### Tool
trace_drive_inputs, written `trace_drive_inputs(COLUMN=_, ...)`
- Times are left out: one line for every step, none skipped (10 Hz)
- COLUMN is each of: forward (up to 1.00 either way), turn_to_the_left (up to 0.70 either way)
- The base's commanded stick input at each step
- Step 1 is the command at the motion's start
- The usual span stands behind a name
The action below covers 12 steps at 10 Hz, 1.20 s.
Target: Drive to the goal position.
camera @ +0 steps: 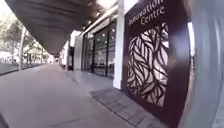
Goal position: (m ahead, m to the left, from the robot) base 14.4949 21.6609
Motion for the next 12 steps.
trace_drive_inputs(forward=0.0, turn_to_the_left=0.7)
trace_drive_inputs(forward=0.0, turn_to_the_left=0.7)
trace_drive_inputs(forward=0.0, turn_to_the_left=0.7)
trace_drive_inputs(forward=0.0, turn_to_the_left=0.7)
trace_drive_inputs(forward=0.0, turn_to_the_left=0.7)
trace_drive_inputs(forward=0.0, turn_to_the_left=0.7)
trace_drive_inputs(forward=0.0, turn_to_the_left=0.7)
trace_drive_inputs(forward=0.0, turn_to_the_left=0.7)
trace_drive_inputs(forward=0.0, turn_to_the_left=0.7)
trace_drive_inputs(forward=0.0, turn_to_the_left=0.7)
trace_drive_inputs(forward=0.0, turn_to_the_left=0.7)
trace_drive_inputs(forward=0.0, turn_to_the_left=0.7)
